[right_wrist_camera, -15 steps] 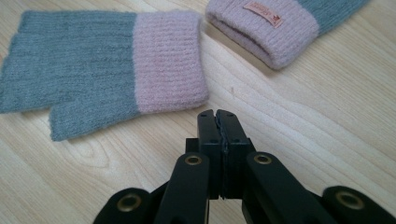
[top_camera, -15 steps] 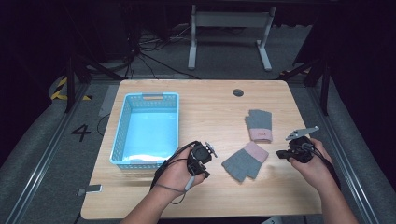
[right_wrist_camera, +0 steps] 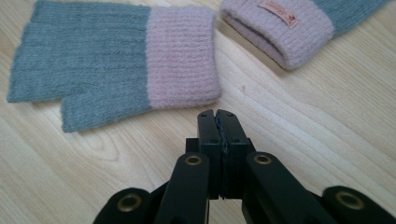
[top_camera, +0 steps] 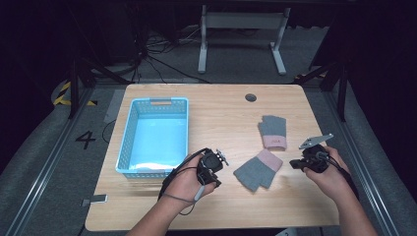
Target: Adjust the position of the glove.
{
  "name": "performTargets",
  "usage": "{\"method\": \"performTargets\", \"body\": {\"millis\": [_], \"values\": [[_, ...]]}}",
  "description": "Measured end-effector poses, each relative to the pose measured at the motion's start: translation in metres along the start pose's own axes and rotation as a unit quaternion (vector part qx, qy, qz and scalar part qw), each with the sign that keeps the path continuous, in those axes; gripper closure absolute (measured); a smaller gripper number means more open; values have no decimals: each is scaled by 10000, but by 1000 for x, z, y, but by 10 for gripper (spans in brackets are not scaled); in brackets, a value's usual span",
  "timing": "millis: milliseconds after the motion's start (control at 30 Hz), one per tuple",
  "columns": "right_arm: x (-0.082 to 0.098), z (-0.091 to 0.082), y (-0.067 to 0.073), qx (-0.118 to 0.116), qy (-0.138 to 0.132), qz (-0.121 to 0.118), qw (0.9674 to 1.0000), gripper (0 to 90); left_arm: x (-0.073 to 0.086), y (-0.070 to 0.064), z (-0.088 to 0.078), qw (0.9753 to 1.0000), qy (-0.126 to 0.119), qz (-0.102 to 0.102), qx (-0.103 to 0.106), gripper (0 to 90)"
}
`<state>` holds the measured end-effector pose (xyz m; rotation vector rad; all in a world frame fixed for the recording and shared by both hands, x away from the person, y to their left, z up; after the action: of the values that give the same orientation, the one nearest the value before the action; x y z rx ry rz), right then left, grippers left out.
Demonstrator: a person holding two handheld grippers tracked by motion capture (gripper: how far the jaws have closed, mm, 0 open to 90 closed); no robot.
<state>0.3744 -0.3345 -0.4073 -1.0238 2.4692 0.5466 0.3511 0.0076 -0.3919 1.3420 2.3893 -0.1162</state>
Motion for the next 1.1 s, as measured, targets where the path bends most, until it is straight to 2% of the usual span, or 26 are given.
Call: {"method": "performTargets", "body": {"millis": [133, 333, 567, 700, 933, 1100], "values": [[1, 1, -2, 5, -25, 17, 10000, 900, -2, -2, 2, 10000, -32, 67, 17, 760], [-1, 9, -3, -69, 75, -4, 9999, 900, -5, -6, 4, 9998, -166, 58, 26, 897], [-3, 20, -5, -56, 240, -58, 9997, 900, -4, -5, 5, 9999, -143, 13, 21, 900], [-6, 25, -12, -11, 248, -56, 9997, 900, -5, -7, 7, 9999, -120, 67, 26, 900], [-13, 32, -24, 58, 332, -36, 9994, 900, -4, -5, 6, 9999, -133, 22, 39, 900], [-16, 36, -26, 74, 419, -87, 9991, 900, -4, -5, 6, 9999, -129, 19, 47, 900]]}}
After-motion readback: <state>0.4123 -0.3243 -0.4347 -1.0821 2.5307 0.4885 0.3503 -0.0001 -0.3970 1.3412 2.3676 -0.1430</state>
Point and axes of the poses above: each handheld gripper's, and its own axes: z roughly forward along the jaws, x roughly out of its underside, y roughly to its left, the point moved 1 cm from there along z, roughly forward along the jaws, and after that the axes turned 15 degrees about -x, right-handed, at the moved point
